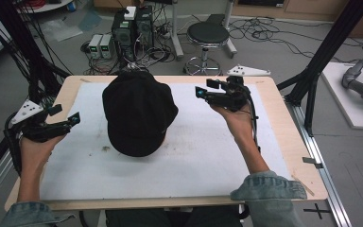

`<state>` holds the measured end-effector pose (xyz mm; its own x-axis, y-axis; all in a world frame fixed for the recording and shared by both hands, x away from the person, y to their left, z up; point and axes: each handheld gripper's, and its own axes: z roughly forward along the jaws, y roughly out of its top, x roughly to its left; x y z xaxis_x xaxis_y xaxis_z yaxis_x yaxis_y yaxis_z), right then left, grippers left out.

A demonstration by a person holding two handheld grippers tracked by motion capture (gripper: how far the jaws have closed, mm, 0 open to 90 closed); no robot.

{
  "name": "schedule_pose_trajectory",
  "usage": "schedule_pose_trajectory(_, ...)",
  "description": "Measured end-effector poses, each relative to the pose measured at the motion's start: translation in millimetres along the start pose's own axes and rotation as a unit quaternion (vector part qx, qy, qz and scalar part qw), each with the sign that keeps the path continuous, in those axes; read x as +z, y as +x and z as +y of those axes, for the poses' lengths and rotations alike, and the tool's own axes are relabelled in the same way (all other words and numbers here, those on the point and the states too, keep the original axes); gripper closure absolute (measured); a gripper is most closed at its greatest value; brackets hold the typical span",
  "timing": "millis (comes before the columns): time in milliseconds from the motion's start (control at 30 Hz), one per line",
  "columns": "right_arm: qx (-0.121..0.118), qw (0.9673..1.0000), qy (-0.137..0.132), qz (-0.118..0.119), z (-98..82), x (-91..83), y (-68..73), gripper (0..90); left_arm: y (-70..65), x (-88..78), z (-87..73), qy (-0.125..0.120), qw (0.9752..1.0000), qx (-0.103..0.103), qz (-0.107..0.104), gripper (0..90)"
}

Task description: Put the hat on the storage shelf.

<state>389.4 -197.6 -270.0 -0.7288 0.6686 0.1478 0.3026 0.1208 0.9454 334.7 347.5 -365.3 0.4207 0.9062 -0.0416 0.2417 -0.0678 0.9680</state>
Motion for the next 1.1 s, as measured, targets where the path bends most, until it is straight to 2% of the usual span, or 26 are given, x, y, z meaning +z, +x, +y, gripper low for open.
schedule_pose_trajectory(567, 0.029, 0.9984, 0.003, -0.048, -42.6, -40.3, -23.9, 33.8, -0.9, 3.4, -0.8, 0.004, 1.0, 0.0, -0.001, 20.0)
schedule_pose_trajectory(833, 0.042, 0.9955, 0.012, -0.085, -68.4, -53.6, -34.6, 26.9, -0.9, 2.9, -0.4, 0.004, 1.0, 0.001, -0.002, 20.0)
schedule_pose_trajectory(1000, 0.054, 0.9939, 0.01, -0.096, -82.6, -61.6, -42.4, 23.5, -0.9, 2.9, -0.5, 0.004, 1.0, 0.001, -0.002, 19.9)
schedule_pose_trajectory(1100, 0.074, 0.9915, 0.03, -0.103, -86.9, -64.3, -46.6, 17.7, -1.0, 3.6, -0.7, 0.005, 1.0, 0.001, -0.002, 20.0)
